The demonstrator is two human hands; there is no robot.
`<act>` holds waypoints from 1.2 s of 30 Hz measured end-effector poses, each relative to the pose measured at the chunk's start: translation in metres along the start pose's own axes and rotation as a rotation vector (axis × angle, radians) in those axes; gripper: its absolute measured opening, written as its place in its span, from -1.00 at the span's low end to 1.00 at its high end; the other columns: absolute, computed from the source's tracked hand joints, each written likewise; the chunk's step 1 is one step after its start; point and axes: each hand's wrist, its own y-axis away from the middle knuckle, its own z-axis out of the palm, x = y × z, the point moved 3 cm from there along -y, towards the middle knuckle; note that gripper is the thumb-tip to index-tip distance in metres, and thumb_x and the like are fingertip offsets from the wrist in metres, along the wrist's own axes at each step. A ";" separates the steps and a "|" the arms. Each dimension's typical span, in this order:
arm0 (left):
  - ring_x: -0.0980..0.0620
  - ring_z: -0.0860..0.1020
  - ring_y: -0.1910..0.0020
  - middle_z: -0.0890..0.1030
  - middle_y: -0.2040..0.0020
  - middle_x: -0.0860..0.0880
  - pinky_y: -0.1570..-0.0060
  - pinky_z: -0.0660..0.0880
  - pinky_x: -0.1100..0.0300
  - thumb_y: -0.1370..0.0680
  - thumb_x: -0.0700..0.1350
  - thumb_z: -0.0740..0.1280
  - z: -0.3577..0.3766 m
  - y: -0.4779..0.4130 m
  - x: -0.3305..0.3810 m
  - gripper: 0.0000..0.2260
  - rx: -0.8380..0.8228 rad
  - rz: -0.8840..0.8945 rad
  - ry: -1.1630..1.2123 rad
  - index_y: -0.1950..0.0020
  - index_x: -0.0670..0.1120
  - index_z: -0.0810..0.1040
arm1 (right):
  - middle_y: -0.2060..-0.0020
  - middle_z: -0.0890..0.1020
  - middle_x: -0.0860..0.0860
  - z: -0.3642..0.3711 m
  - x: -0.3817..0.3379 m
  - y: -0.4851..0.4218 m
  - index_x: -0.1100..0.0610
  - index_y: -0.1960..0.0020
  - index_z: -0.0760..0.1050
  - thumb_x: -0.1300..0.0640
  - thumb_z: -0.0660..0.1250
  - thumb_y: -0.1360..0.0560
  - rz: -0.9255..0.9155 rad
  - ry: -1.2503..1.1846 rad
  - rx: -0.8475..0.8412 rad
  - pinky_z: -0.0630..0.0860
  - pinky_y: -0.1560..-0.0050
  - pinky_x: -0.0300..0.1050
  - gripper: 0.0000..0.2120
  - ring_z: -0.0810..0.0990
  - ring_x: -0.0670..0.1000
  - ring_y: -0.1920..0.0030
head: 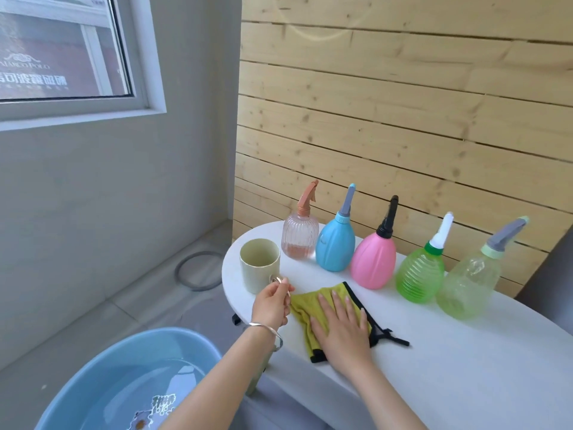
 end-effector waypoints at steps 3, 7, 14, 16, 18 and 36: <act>0.17 0.24 0.61 0.34 0.43 0.01 0.58 0.11 0.37 -0.63 -0.08 0.20 0.004 -0.002 -0.003 -0.75 0.015 -0.003 -0.009 0.21 -0.12 0.49 | -0.56 -0.10 -0.07 -0.001 0.007 0.006 -0.15 -0.54 -0.11 -0.36 -0.47 -0.27 0.022 -0.012 -0.003 -0.22 -0.48 0.12 -0.13 -0.16 0.03 -0.55; 0.12 0.24 0.54 0.36 0.38 0.00 0.56 0.13 0.35 -0.62 -0.07 0.22 0.007 -0.002 -0.004 -0.79 0.006 -0.014 -0.053 0.14 -0.12 0.54 | -0.56 -0.10 -0.07 -0.004 0.014 0.014 -0.15 -0.55 -0.10 -0.38 -0.36 -0.39 0.048 -0.022 -0.008 -0.23 -0.48 0.12 -0.23 -0.17 0.04 -0.55; 0.04 0.35 0.40 0.56 0.18 -0.03 0.40 0.34 0.23 -0.56 -0.01 0.32 0.008 0.015 -0.010 -0.73 0.110 0.016 -0.029 -0.17 -0.11 0.39 | -0.56 -0.10 -0.06 -0.011 0.039 0.036 -0.15 -0.54 -0.05 -0.34 -0.06 -0.55 0.096 -0.086 0.001 -0.25 -0.48 0.12 -0.38 -0.18 0.03 -0.54; 0.01 0.39 0.35 0.55 0.13 -0.07 0.29 0.37 0.17 -0.55 -0.04 0.33 0.010 0.024 -0.019 -0.73 0.226 0.057 0.033 -0.13 -0.11 0.34 | -0.56 -0.09 -0.07 -0.013 0.047 0.042 -0.16 -0.54 -0.04 -0.34 -0.04 -0.54 0.114 -0.097 0.009 -0.26 -0.48 0.12 -0.37 -0.17 0.03 -0.54; 0.00 0.40 0.31 0.51 0.13 -0.09 0.19 0.36 0.12 -0.56 -0.07 0.31 0.023 0.034 -0.029 -0.79 0.253 0.096 0.047 -0.07 -0.12 0.34 | -0.56 -0.09 -0.07 -0.017 0.063 0.052 -0.15 -0.54 -0.04 -0.34 -0.04 -0.54 0.145 -0.101 0.017 -0.26 -0.48 0.12 -0.37 -0.18 0.03 -0.54; 0.07 0.42 0.39 0.52 0.22 -0.02 0.43 0.32 0.28 -0.58 0.06 0.27 0.188 0.082 -0.067 -0.69 -0.235 0.017 -0.257 -0.13 -0.15 0.36 | -0.56 -0.08 0.03 -0.063 0.327 0.111 -0.07 -0.56 -0.08 -0.34 -0.12 -0.54 0.784 -0.108 0.092 -0.20 -0.47 0.22 -0.33 -0.15 0.13 -0.54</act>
